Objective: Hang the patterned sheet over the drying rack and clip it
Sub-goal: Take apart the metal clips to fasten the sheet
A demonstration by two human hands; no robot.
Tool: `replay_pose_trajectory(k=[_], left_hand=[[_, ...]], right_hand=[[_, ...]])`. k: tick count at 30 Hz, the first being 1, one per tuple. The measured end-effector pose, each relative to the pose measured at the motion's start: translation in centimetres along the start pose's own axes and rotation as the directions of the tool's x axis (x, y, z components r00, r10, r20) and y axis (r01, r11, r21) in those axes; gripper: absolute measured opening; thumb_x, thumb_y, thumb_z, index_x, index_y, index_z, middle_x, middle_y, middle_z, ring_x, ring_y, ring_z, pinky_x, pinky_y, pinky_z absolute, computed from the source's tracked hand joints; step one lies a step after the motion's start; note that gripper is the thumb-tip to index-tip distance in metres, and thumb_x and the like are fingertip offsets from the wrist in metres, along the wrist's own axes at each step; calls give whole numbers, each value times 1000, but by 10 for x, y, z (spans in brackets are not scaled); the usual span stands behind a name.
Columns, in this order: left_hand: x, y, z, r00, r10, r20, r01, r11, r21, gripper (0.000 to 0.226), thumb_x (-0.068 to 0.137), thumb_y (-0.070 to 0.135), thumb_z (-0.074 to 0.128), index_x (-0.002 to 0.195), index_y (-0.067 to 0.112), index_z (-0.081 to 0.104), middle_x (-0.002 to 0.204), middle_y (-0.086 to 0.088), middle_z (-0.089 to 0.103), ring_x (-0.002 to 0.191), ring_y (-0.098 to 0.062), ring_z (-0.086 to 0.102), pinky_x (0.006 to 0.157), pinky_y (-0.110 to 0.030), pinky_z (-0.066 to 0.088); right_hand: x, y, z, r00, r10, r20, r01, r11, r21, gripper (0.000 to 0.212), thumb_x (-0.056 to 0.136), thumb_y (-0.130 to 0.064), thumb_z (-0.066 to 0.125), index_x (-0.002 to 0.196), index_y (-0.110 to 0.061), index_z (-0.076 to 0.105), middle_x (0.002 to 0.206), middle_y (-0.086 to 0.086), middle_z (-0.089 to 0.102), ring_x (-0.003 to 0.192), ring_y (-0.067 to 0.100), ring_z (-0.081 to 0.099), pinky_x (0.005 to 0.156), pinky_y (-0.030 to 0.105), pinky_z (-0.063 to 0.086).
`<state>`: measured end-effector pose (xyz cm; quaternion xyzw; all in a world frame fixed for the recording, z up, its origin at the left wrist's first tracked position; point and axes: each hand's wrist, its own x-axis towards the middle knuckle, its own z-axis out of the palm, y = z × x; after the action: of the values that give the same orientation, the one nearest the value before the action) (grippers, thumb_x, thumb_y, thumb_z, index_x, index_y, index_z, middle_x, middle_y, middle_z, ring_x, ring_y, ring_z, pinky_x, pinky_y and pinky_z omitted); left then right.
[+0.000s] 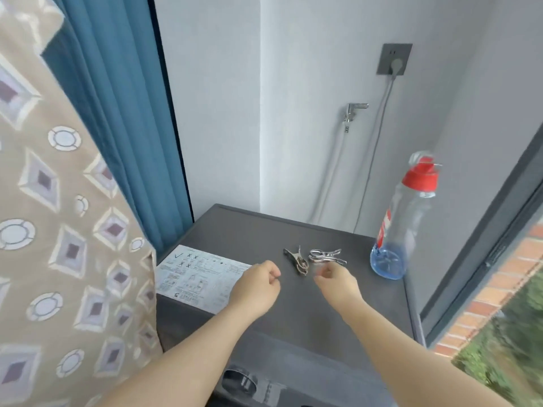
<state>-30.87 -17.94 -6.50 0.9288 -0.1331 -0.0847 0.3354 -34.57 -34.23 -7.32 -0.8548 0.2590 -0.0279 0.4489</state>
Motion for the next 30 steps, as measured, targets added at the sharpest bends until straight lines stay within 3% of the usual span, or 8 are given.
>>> replay_pose_trajectory(k=[3, 5, 8, 11, 16, 22, 27, 30], left_hand=[[28, 14, 22, 999, 49, 15, -51, 991, 125, 30, 91, 19, 45, 119, 26, 52, 128, 6, 47, 113, -16, 49, 91, -29, 43], [43, 24, 36, 994, 98, 46, -105, 974, 202, 36, 90, 19, 46, 125, 29, 46, 136, 5, 38, 121, -21, 41, 97, -33, 40], [64, 35, 55, 986, 113, 124, -146, 940, 307, 48, 89, 22, 49, 134, 33, 36, 149, 4, 18, 129, -26, 30, 101, -36, 36], [81, 37, 68, 973, 70, 220, -158, 899, 409, 56, 90, 27, 47, 141, 34, 26, 154, 5, 5, 133, -27, 24, 101, -38, 32], [88, 23, 80, 986, 87, 139, -141, 884, 446, 41, 93, 29, 46, 133, 26, 40, 146, 8, 25, 131, -21, 32, 100, -36, 30], [64, -12, 74, 978, 209, -25, -194, 943, 272, 24, 89, 4, 46, 105, 13, 61, 127, 6, 50, 113, -20, 46, 92, -28, 37], [28, -33, 59, 984, 171, -45, -160, 970, 182, 27, 86, -4, 42, 95, 15, 60, 115, 7, 53, 108, -16, 47, 82, -24, 39], [1, -39, 43, 996, 72, -50, -67, 993, 94, 29, 83, -5, 44, 85, 23, 48, 111, 6, 49, 99, -15, 52, 73, -23, 38]], right_hand=[[24, 17, -14, 1000, 3, -19, -4, 996, -85, 16, 85, -16, 48, 97, -23, 55, 113, 4, 59, 104, 26, 55, 87, 34, 47], [40, 26, -19, 999, -38, -11, 35, 985, -171, 31, 87, -16, 48, 116, -23, 52, 131, 4, 47, 117, 27, 45, 95, 34, 42], [62, 31, -21, 994, -71, 81, 92, 949, -301, 61, 88, -22, 51, 144, -26, 26, 155, -2, 12, 134, 31, 27, 107, 37, 27], [82, 31, -20, 984, -17, 177, 85, 919, -384, 72, 90, -28, 51, 148, -33, 10, 158, -9, -4, 139, 33, 17, 109, 44, 26], [95, 33, -10, 975, -61, 213, 175, 801, -573, 60, 92, -25, 44, 146, -36, 17, 154, -11, 18, 136, 28, 18, 102, 43, 32], [79, 39, 2, 990, -119, 80, 143, 835, -531, 51, 88, -3, 35, 133, -27, 37, 134, -1, 44, 119, 26, 37, 92, 35, 36], [41, 41, 17, 993, -110, 42, 116, 844, -524, 36, 91, -5, 36, 122, -19, 45, 121, 2, 52, 113, 25, 43, 85, 33, 36], [11, 38, 28, 994, -95, 44, 104, 844, -526, 23, 96, -16, 37, 113, -14, 52, 117, 4, 53, 114, 25, 44, 87, 33, 37]])
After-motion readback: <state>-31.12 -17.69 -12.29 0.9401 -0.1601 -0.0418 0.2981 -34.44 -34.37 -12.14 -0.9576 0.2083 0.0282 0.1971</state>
